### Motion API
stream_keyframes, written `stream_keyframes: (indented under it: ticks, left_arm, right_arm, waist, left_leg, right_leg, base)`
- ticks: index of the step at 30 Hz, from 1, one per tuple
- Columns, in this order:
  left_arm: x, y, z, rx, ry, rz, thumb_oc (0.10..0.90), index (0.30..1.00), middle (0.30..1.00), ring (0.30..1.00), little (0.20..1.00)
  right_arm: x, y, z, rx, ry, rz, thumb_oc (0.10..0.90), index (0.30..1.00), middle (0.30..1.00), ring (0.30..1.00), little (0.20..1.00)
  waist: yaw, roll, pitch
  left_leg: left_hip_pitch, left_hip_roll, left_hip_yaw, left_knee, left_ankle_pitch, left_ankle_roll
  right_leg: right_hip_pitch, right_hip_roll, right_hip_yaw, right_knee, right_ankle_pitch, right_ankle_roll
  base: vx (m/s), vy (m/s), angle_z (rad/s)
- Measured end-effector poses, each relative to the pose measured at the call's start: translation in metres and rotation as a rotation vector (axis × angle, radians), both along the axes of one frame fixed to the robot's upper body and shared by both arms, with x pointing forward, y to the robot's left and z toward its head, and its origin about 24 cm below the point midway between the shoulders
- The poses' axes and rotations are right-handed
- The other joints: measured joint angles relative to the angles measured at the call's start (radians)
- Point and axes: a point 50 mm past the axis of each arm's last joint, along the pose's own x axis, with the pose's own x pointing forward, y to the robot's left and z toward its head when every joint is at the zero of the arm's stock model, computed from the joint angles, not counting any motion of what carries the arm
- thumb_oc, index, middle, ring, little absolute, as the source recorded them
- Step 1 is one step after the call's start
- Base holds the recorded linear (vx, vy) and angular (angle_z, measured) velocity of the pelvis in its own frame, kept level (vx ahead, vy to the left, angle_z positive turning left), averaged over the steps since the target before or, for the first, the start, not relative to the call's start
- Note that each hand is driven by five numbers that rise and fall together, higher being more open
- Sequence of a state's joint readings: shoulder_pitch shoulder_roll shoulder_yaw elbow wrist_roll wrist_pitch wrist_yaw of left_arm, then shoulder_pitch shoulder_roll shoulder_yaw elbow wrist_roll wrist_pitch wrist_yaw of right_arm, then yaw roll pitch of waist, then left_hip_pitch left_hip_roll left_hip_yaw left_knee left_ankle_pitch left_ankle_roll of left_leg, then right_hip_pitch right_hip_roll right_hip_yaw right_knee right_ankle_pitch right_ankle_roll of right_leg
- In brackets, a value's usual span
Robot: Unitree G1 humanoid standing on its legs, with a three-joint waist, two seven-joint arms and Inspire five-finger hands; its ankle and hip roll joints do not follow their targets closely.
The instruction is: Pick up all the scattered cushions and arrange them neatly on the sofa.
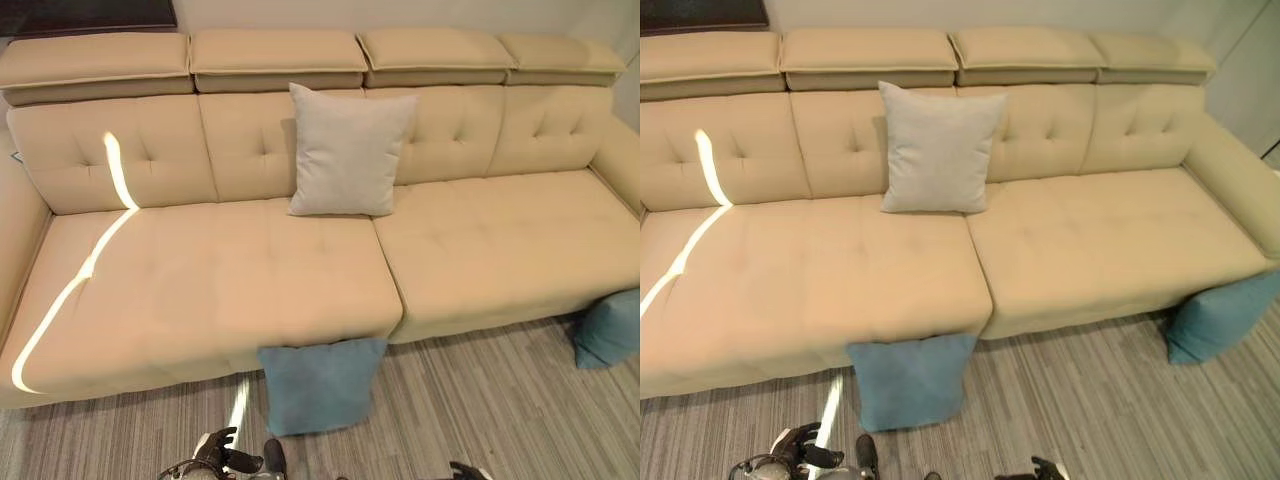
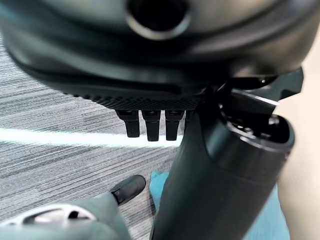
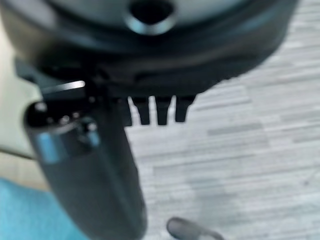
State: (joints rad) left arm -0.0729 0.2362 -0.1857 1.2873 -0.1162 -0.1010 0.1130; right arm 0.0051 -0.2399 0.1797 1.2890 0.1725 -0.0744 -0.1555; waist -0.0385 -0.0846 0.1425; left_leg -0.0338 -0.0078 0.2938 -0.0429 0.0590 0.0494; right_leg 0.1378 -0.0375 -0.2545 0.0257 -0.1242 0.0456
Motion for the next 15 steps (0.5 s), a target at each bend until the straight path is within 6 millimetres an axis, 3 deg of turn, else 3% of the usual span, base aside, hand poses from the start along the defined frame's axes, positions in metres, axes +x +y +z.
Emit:
stream_keyframes:
  ticks: [3,5,9,12,13,15]
  left_arm:
    - [0.008,0.008,0.004,0.026,-0.012,-0.009,0.800,0.900,0.900,0.900,0.900]
    - [0.009,0.013,0.006,0.039,-0.011,-0.009,0.800,0.900,0.900,0.900,0.900]
    - [0.008,0.018,0.007,0.055,-0.013,-0.006,0.800,0.900,0.900,0.900,0.900]
    - [-0.003,0.023,0.005,0.065,0.019,0.003,0.800,0.900,0.900,0.900,0.900]
    - [-0.010,0.023,0.003,0.066,0.038,0.007,0.800,0.900,0.900,0.900,0.900]
    - [-0.014,0.019,0.001,0.058,0.047,0.001,0.800,0.900,0.900,0.900,0.900]
  right_arm:
    - [0.012,0.004,0.002,0.005,-0.030,0.026,0.800,0.900,0.900,0.900,0.900]
    - [0.021,0.005,0.004,0.007,-0.053,0.034,0.800,0.900,0.900,0.900,0.900]
    - [0.033,0.007,0.007,0.011,-0.094,0.044,0.800,0.900,0.900,0.900,0.900]
    - [0.039,0.010,0.008,0.018,-0.117,0.050,0.800,0.900,0.900,0.900,0.900]
    - [0.037,0.011,0.007,0.021,-0.110,0.048,0.800,0.900,0.900,0.900,0.900]
    - [0.035,0.010,0.007,0.019,-0.098,0.046,0.800,0.900,0.900,0.900,0.900]
  waist:
    - [0.001,0.018,0.014]
    - [0.002,0.018,0.020]
    - [0.026,0.020,0.021]
    - [0.026,0.002,0.010]
    - [0.025,-0.003,0.006]
    - [0.029,0.006,0.000]
  left_leg:
    - [0.007,0.011,-0.009,0.001,-0.019,0.025]
    - [0.020,0.005,-0.016,0.000,-0.025,0.034]
    - [0.053,0.008,-0.022,-0.018,-0.032,0.029]
    - [0.057,0.004,-0.038,-0.034,-0.026,0.005]
    - [0.059,0.010,-0.045,-0.032,-0.025,-0.011]
    - [0.044,0.029,-0.057,-0.022,-0.026,-0.020]
  right_leg:
    - [-0.165,-0.044,-0.012,0.308,-0.090,0.065]
    - [-0.231,-0.067,0.018,0.384,-0.100,0.080]
    - [-0.264,-0.144,0.025,0.279,-0.069,0.084]
    - [-0.253,-0.153,0.074,0.133,0.009,0.092]
    - [-0.230,-0.145,0.066,0.077,0.103,0.086]
    - [-0.215,-0.118,0.064,0.032,0.125,0.065]
  base:
    - [-0.02,0.028,0.01]
    - [0.02,-0.046,0.22]
    - [0.04,-0.081,0.15]
    - [0.02,-0.148,0.15]
    - [-0.04,-0.107,0.15]
    - [-0.08,-0.130,0.07]
